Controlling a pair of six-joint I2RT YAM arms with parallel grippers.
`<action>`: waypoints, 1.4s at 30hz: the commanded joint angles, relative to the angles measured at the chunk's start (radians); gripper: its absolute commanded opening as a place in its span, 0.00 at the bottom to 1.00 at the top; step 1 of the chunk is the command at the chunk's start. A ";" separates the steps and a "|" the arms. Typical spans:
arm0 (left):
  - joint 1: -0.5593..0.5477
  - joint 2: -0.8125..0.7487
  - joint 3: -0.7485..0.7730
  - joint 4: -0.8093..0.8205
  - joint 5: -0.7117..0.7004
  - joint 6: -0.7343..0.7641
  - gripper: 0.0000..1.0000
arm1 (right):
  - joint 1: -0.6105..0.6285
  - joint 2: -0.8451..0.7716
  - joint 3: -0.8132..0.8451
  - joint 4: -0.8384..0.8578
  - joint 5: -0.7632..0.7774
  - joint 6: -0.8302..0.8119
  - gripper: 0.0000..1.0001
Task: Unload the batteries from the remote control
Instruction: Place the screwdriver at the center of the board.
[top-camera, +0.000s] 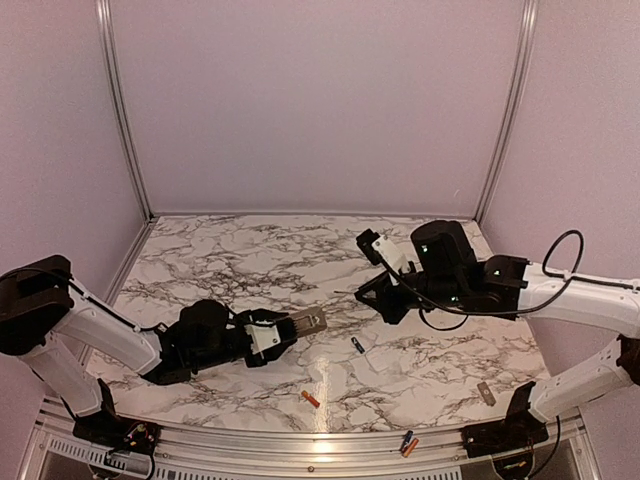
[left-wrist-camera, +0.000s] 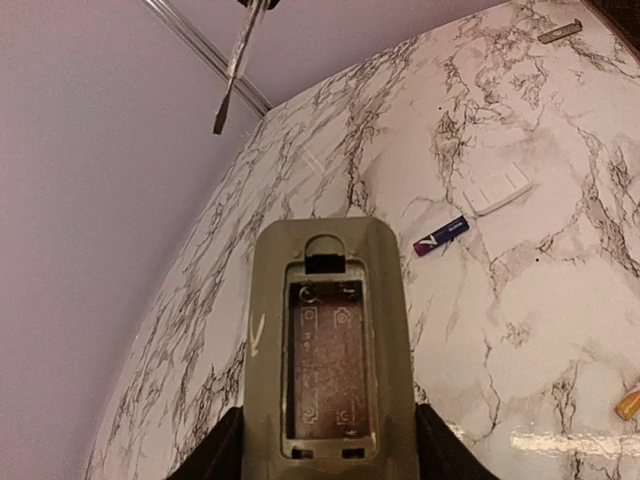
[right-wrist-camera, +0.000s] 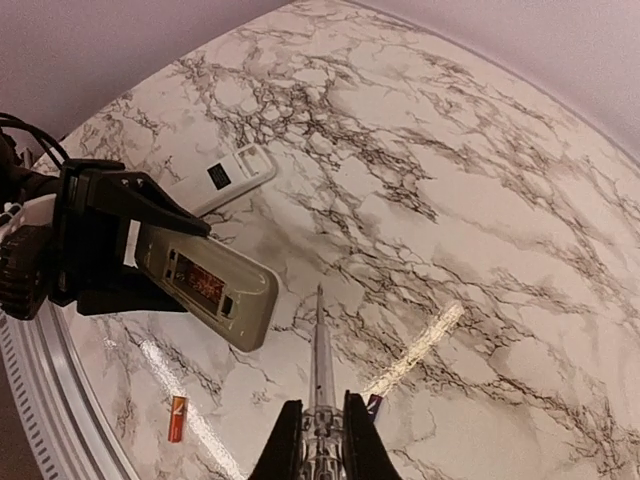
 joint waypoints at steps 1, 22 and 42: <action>0.032 -0.044 0.058 -0.055 -0.071 -0.144 0.00 | -0.007 -0.017 -0.044 0.119 0.234 0.104 0.00; 0.223 -0.213 0.016 -0.299 -0.476 -0.699 0.00 | -0.009 0.177 -0.284 0.541 0.567 0.213 0.00; 0.313 -0.170 -0.100 -0.388 -0.479 -1.006 0.00 | -0.017 0.281 -0.429 0.773 0.602 0.196 0.00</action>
